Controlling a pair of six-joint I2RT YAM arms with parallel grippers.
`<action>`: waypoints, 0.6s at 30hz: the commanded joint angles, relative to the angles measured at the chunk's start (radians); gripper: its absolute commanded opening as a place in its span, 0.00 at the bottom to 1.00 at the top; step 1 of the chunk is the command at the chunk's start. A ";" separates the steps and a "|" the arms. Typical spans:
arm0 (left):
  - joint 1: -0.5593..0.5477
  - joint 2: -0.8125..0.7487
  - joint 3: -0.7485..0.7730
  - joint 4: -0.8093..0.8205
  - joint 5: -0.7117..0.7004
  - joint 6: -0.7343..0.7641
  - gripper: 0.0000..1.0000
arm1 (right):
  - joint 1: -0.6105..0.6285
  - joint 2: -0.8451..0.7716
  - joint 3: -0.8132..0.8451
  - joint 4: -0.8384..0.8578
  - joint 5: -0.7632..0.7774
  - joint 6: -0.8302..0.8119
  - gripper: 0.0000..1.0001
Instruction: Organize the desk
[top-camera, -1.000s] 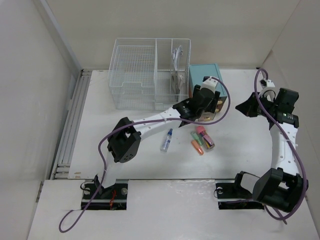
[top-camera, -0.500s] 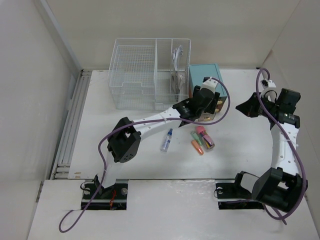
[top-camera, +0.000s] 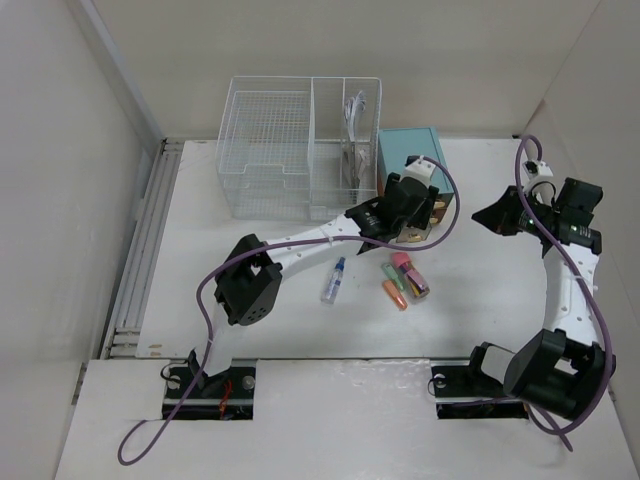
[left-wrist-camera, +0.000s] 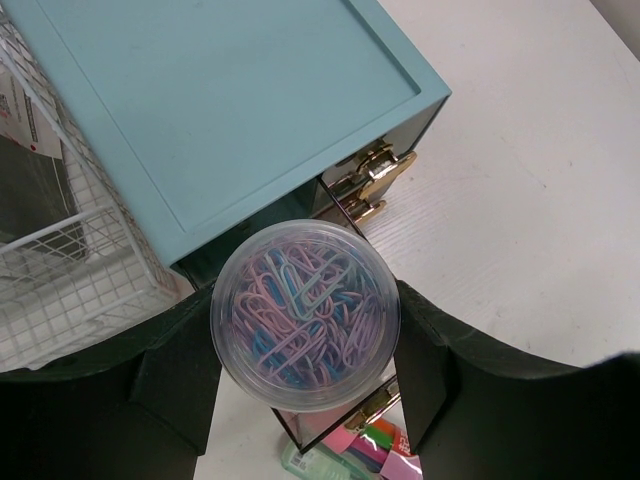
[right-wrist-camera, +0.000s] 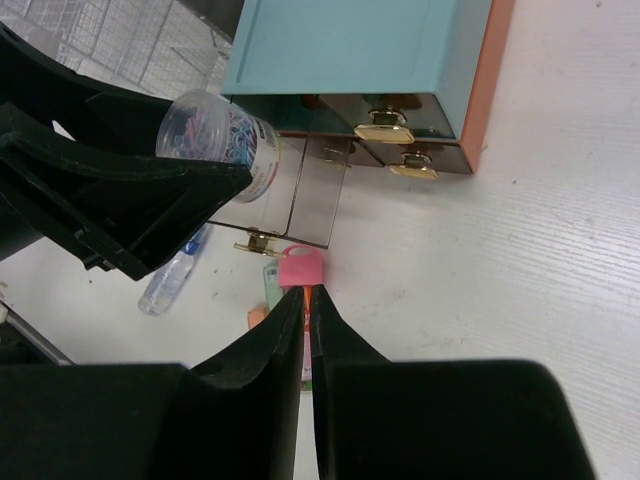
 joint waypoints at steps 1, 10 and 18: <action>0.002 -0.003 0.002 0.029 -0.004 0.002 0.55 | -0.007 -0.002 0.044 0.002 -0.030 -0.017 0.12; 0.002 0.006 0.045 0.020 -0.024 0.011 0.79 | -0.007 -0.002 0.044 0.002 -0.039 -0.026 0.14; -0.044 -0.133 -0.009 0.040 -0.115 0.029 0.58 | -0.007 0.042 0.034 0.002 -0.077 -0.014 0.45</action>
